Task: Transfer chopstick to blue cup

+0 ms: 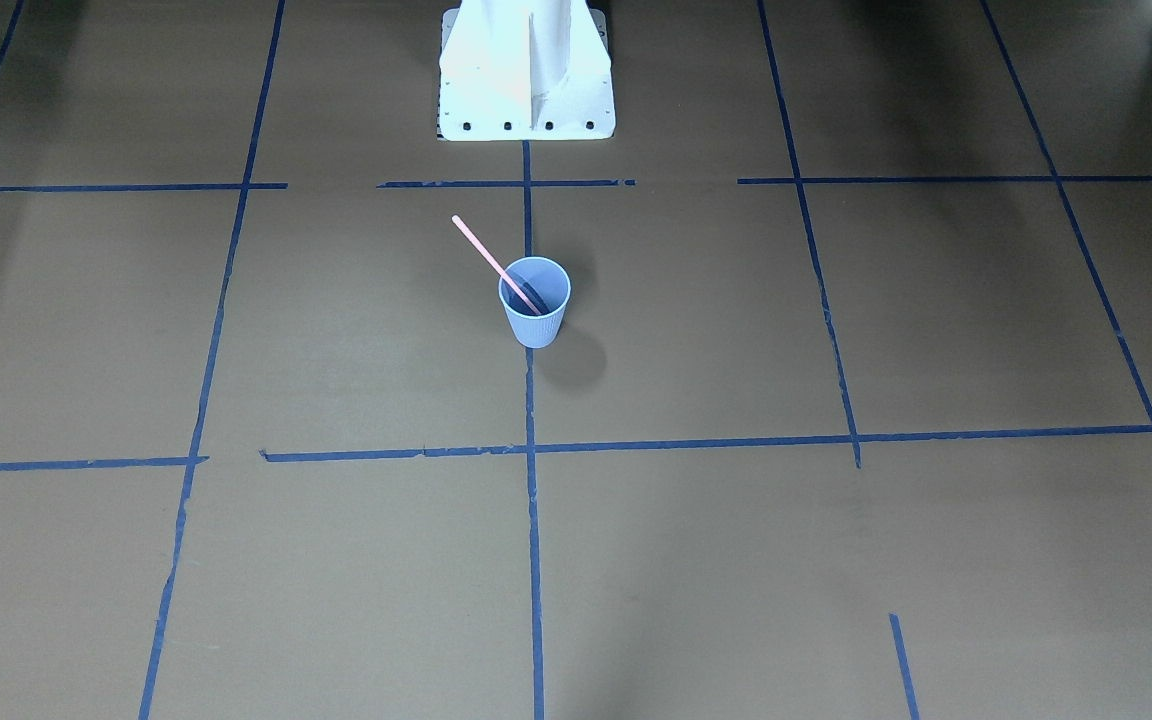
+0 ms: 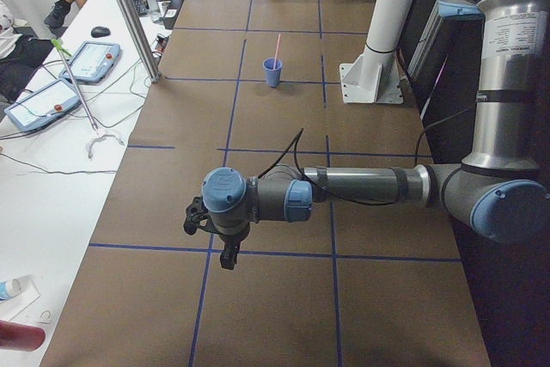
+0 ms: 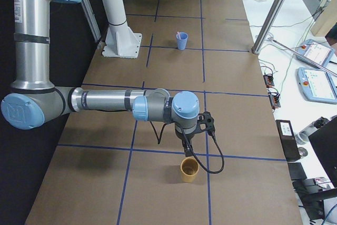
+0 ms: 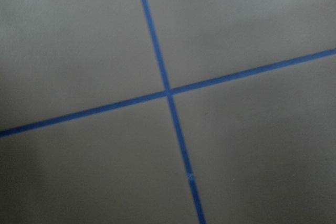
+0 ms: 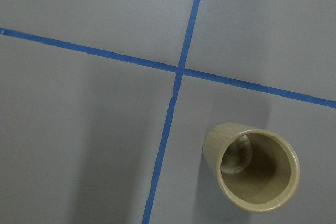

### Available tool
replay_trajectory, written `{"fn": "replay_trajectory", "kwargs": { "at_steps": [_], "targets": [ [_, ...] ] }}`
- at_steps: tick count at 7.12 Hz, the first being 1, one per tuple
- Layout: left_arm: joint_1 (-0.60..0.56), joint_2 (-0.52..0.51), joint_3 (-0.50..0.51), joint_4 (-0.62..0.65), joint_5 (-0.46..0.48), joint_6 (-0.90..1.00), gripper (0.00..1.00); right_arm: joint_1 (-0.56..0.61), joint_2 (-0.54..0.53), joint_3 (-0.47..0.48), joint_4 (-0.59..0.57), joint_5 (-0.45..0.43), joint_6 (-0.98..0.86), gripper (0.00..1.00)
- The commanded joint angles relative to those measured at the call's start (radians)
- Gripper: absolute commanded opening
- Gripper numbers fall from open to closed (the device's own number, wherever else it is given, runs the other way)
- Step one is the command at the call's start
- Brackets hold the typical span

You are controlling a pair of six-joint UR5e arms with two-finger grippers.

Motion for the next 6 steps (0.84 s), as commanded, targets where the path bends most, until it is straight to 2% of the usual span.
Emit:
{"fn": "replay_trajectory", "kwargs": {
  "at_steps": [1, 2, 3, 4, 6],
  "targets": [
    [0.004, -0.018, -0.019, 0.061, -0.005, -0.073, 1.0, -0.029, 0.029, -0.005, -0.055, 0.002, 0.023, 1.0],
    [0.006, -0.02, -0.079, 0.128, 0.001, -0.072, 1.0, -0.03, 0.041, -0.002, -0.09, 0.01, 0.03, 1.0],
    [0.007, 0.01, -0.108, 0.136, 0.007, -0.061, 1.0, -0.029, 0.041, 0.001, -0.097, 0.034, 0.037, 1.0],
    [0.007, 0.067, -0.15, 0.128, 0.0, -0.044, 1.0, -0.03, 0.044, -0.014, -0.095, 0.021, 0.038, 1.0],
    [0.007, 0.078, -0.159, 0.127, -0.005, -0.041, 1.0, -0.041, 0.047, -0.017, -0.094, 0.013, 0.035, 1.0]
  ]
}}
